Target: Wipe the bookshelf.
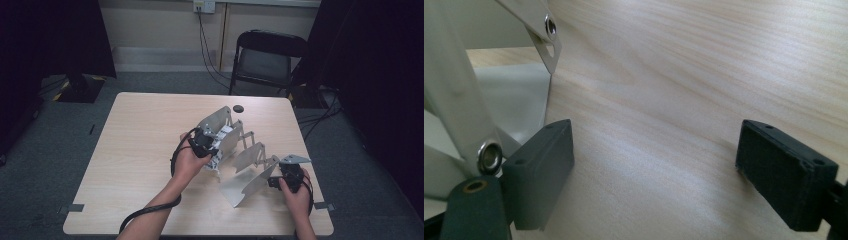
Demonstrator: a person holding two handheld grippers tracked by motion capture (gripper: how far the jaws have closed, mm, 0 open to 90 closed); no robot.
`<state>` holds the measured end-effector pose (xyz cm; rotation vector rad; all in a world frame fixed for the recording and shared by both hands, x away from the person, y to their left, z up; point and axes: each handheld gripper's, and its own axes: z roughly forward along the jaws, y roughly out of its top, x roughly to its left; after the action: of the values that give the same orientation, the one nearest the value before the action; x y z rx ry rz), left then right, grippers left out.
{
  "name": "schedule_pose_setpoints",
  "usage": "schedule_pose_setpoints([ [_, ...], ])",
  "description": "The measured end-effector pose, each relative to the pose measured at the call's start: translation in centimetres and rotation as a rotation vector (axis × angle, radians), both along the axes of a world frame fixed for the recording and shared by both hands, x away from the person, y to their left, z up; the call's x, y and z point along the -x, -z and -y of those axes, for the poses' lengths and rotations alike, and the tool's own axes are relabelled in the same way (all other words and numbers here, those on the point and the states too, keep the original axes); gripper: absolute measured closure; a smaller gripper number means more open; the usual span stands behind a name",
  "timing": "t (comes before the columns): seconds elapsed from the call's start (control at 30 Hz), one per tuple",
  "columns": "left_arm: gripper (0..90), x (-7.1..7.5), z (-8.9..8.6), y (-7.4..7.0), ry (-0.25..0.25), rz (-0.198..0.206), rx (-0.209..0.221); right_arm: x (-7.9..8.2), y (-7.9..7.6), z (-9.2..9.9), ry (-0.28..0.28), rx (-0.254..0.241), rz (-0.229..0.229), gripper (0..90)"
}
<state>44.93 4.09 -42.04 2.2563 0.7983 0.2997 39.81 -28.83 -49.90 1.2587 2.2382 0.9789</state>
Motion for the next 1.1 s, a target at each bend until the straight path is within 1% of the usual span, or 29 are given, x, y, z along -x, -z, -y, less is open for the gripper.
schedule_pose_setpoints([
  [0.03,80.7,0.1,0.1,-0.1,0.004,0.001,0.003,0.0,0.0,0.0,0.0,0.0,0.0,15.0],
  [0.1,80.7,0.2,0.3,-0.3,0.018,0.006,-0.005,0.0,0.0,0.0,0.001,0.0,0.0,15.0],
  [0.2,80.7,0.3,0.5,-0.3,0.028,0.005,-0.003,0.0,0.0,0.0,0.0,0.0,-0.001,15.0],
  [0.23,80.7,0.4,0.6,-0.1,0.031,0.003,0.011,0.0,0.0,0.0,0.001,0.0,-0.001,15.1],
  [0.33,80.6,0.5,0.8,0.0,0.038,0.0,0.018,0.0,0.0,-0.1,0.0,0.0,-0.001,15.1],
  [0.6,80.6,0.7,1.1,-0.1,0.053,-0.004,0.01,0.0,0.0,-0.1,-0.001,0.0,-0.001,15.0],
  [0.83,80.6,1.1,1.8,-0.1,0.077,0.003,0.012,0.0,0.0,-0.1,-0.001,0.0,0.0,15.1],
  [0.93,80.7,1.0,1.6,-0.2,0.077,0.007,0.004,0.0,0.0,-0.1,-0.001,0.0,-0.001,15.0],
  [1.1,80.4,0.7,0.5,-0.9,0.067,0.025,0.001,0.0,0.0,-0.1,-0.001,0.0,-0.001,15.0],
])
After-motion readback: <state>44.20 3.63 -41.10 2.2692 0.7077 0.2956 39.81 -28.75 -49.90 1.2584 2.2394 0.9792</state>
